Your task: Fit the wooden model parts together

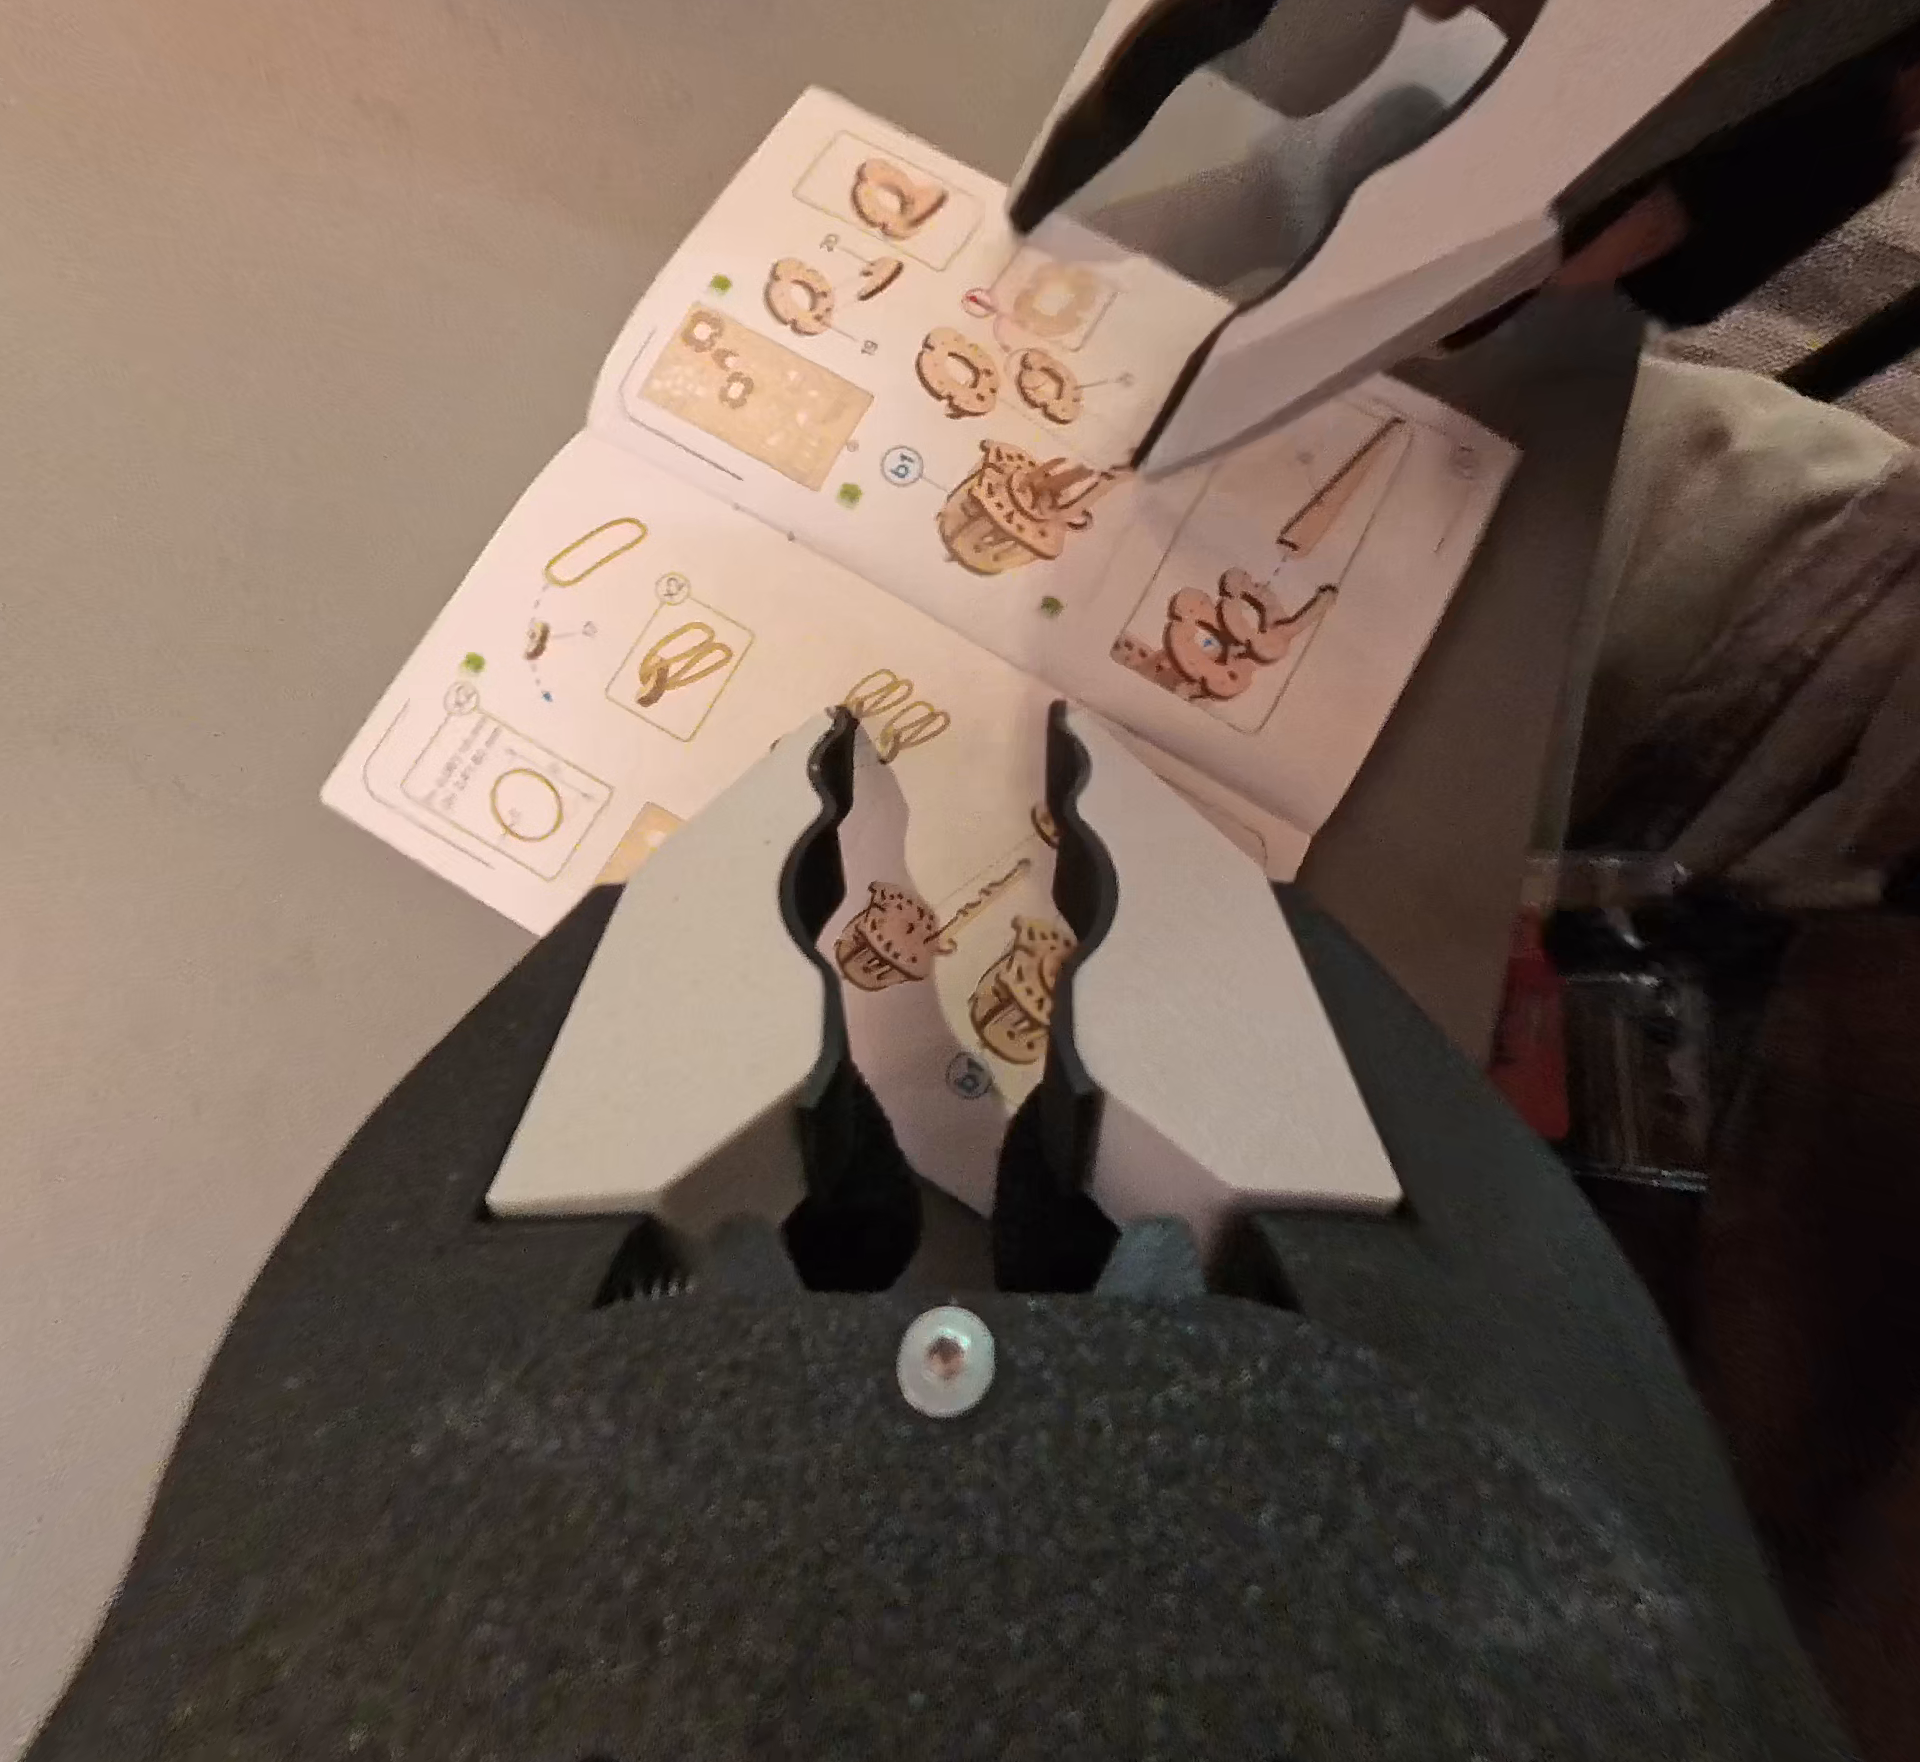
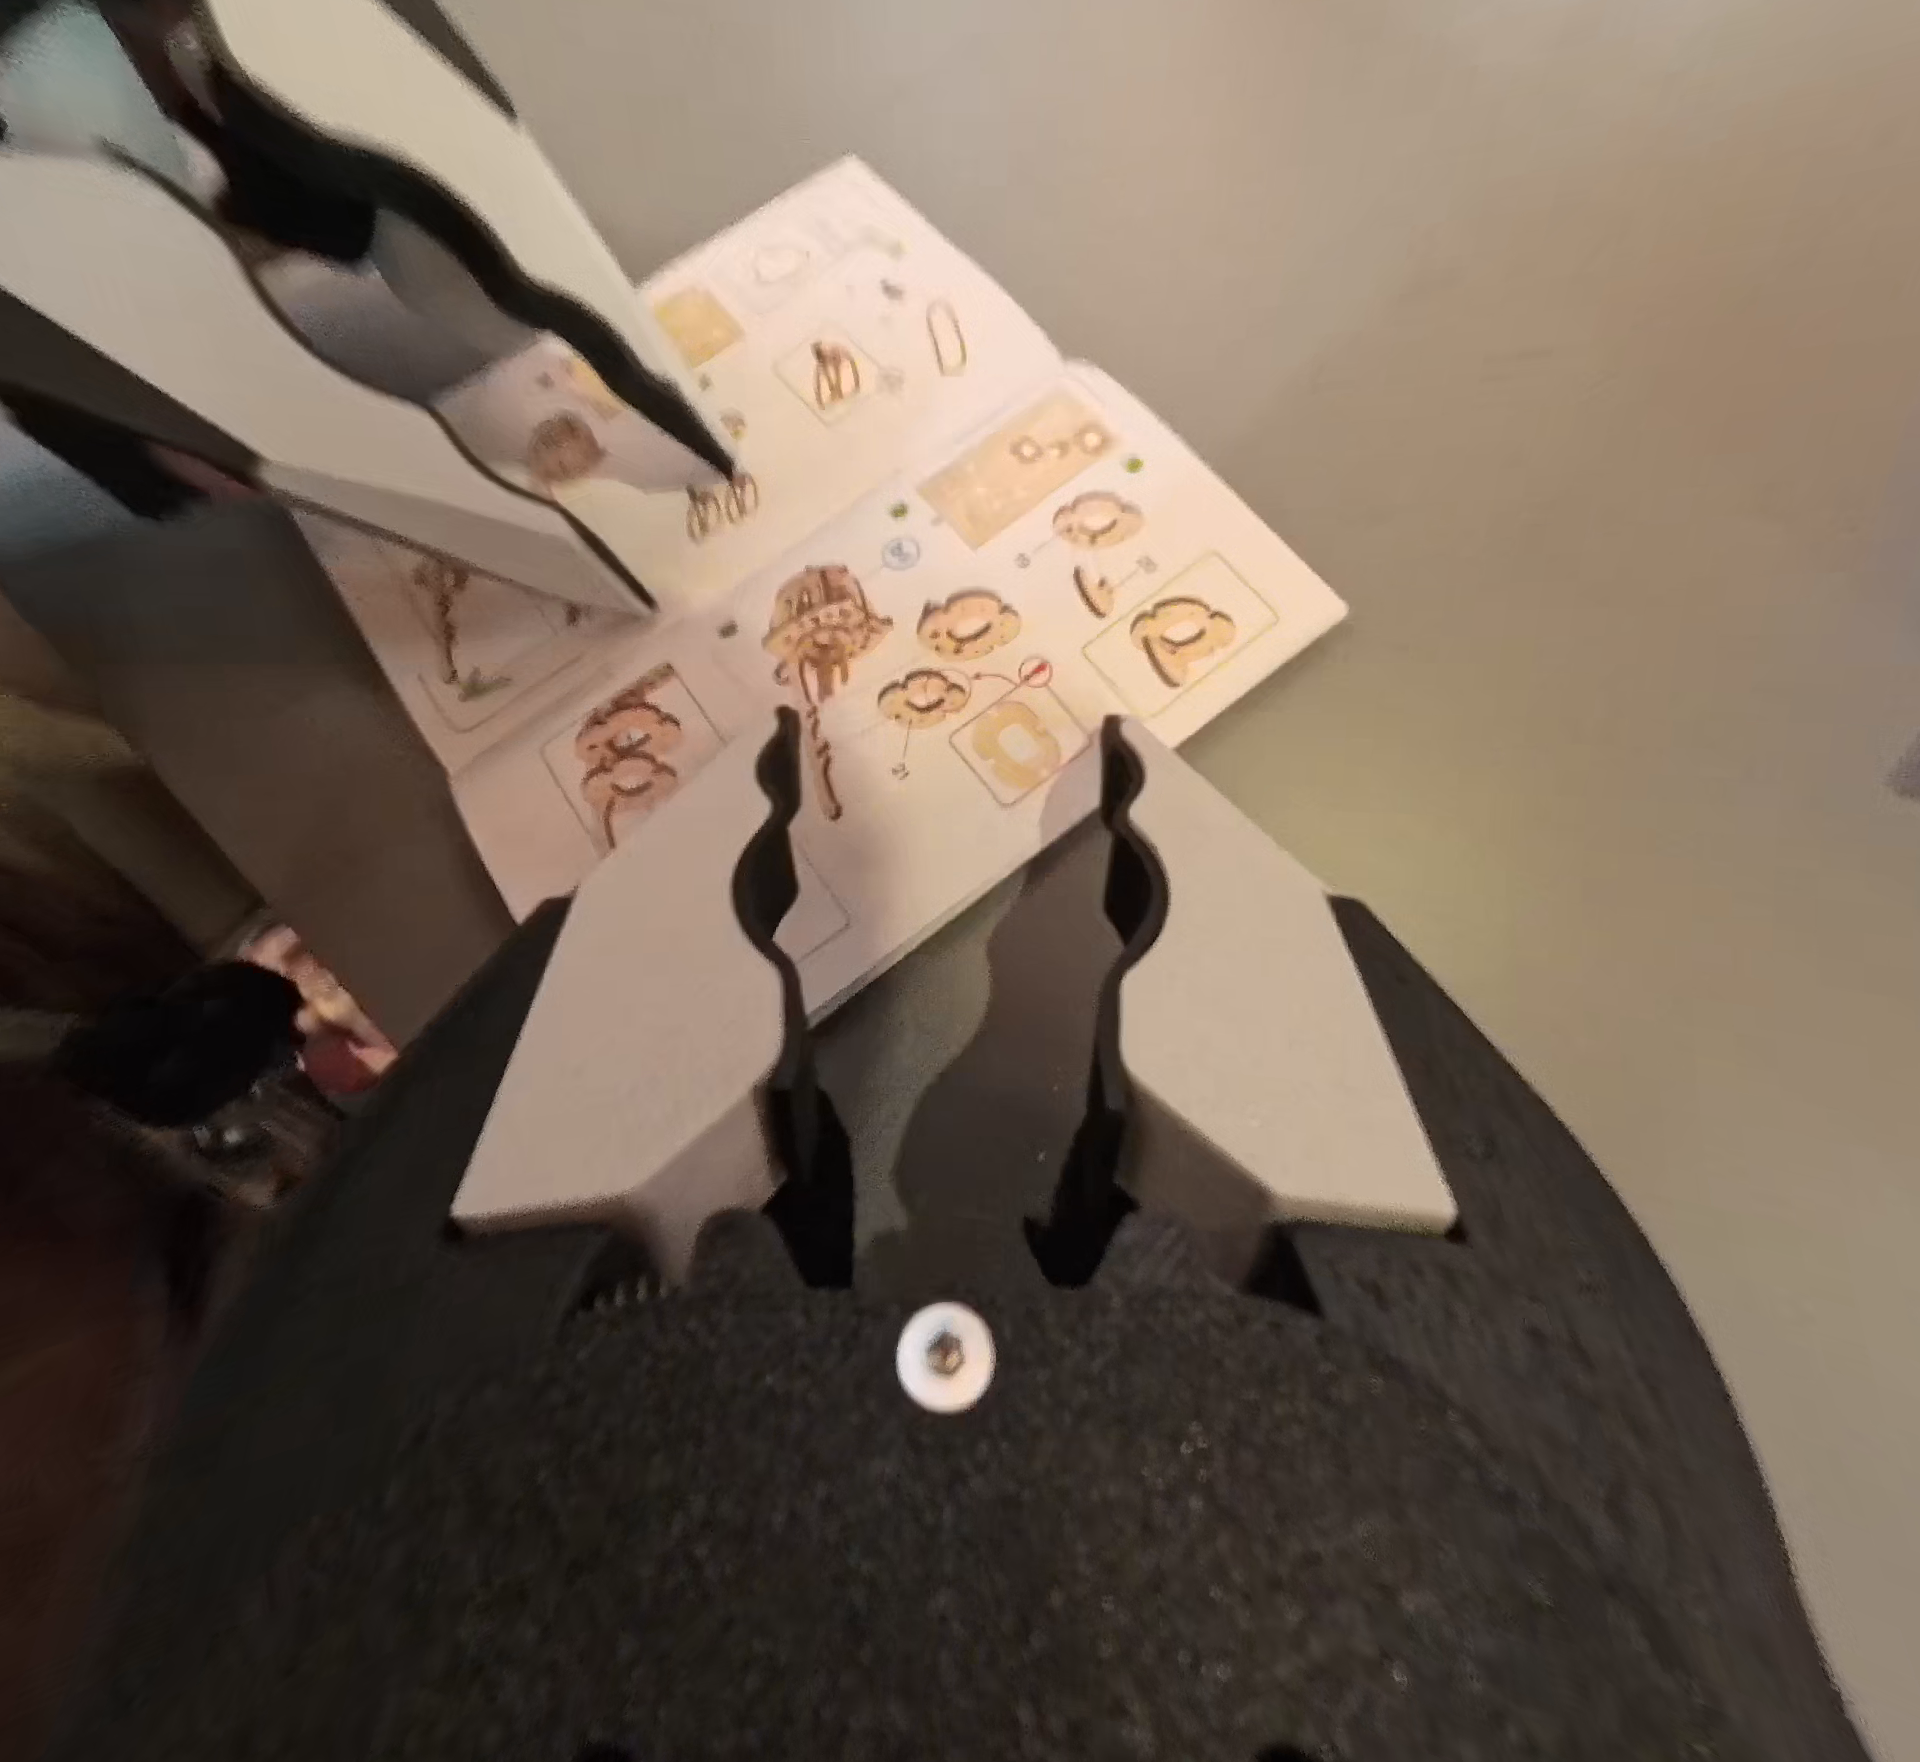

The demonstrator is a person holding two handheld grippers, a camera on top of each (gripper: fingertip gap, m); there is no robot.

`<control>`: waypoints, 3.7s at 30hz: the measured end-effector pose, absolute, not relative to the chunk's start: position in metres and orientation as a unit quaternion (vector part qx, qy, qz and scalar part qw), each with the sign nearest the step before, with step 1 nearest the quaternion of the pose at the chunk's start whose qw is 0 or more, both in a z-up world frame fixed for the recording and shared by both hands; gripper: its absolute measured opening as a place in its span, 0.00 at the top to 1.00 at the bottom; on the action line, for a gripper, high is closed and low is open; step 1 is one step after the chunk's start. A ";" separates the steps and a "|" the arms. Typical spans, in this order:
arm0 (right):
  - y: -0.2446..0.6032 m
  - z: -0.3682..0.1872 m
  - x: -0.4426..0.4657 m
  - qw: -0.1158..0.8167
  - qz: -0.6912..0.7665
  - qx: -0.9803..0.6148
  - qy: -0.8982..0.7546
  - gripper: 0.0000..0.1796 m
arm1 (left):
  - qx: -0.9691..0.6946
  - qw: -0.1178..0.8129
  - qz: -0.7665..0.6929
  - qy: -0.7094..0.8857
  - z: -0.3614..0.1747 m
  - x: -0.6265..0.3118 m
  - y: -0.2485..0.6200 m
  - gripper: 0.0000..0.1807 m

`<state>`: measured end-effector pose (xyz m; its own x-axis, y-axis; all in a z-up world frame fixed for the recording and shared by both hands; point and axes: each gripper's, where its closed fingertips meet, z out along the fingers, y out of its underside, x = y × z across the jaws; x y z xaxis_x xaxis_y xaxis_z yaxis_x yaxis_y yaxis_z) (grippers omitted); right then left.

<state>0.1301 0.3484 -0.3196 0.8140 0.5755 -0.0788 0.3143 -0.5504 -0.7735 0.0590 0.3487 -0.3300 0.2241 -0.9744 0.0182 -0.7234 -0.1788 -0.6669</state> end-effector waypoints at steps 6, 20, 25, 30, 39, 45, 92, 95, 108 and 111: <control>0.358 -0.264 0.142 0.476 0.228 -0.826 -0.199 0.68 | -0.751 0.272 -0.213 0.563 -0.330 0.089 0.392 0.86; 0.356 -0.250 0.160 0.526 0.073 -0.809 -0.251 0.71 | -0.859 0.347 -0.053 0.373 -0.329 0.147 0.572 0.89; 0.354 -0.251 0.158 0.513 0.137 -0.818 -0.220 0.69 | -0.862 0.346 -0.139 0.344 -0.307 0.167 0.549 0.82; 0.354 -0.246 0.165 0.520 0.140 -0.816 -0.210 0.69 | -0.842 0.328 -0.177 0.391 -0.312 0.190 0.517 0.78; 0.355 -0.246 0.169 0.519 0.149 -0.818 -0.197 0.69 | -0.873 0.325 -0.056 0.359 -0.327 0.187 0.568 0.71; 0.355 -0.246 0.174 0.519 0.152 -0.819 -0.191 0.69 | -0.914 0.353 -0.079 0.181 -0.331 0.200 0.619 0.70; 0.392 -0.271 0.024 0.398 0.349 -0.804 -0.272 0.66 | -0.942 0.274 -0.046 0.190 -0.331 -0.165 0.460 0.76; 0.385 -0.270 0.014 0.394 0.349 -0.800 -0.287 0.66 | -0.941 0.271 -0.057 0.197 -0.330 -0.157 0.428 0.76; 0.366 -0.298 -0.074 0.204 0.498 -0.804 -0.254 0.65 | -0.908 0.341 -0.206 0.133 -0.300 -0.091 0.331 0.77; 0.362 -0.295 -0.085 0.185 0.531 -0.798 -0.216 0.80 | -0.899 0.356 -0.213 0.140 -0.301 -0.081 0.326 0.77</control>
<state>-0.0851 0.3617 -0.2952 0.3418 0.5413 -0.7682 0.1486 -0.8383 -0.5246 -0.0806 0.3259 -0.3013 0.8705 -0.4023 0.2835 -0.0997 -0.7082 -0.6990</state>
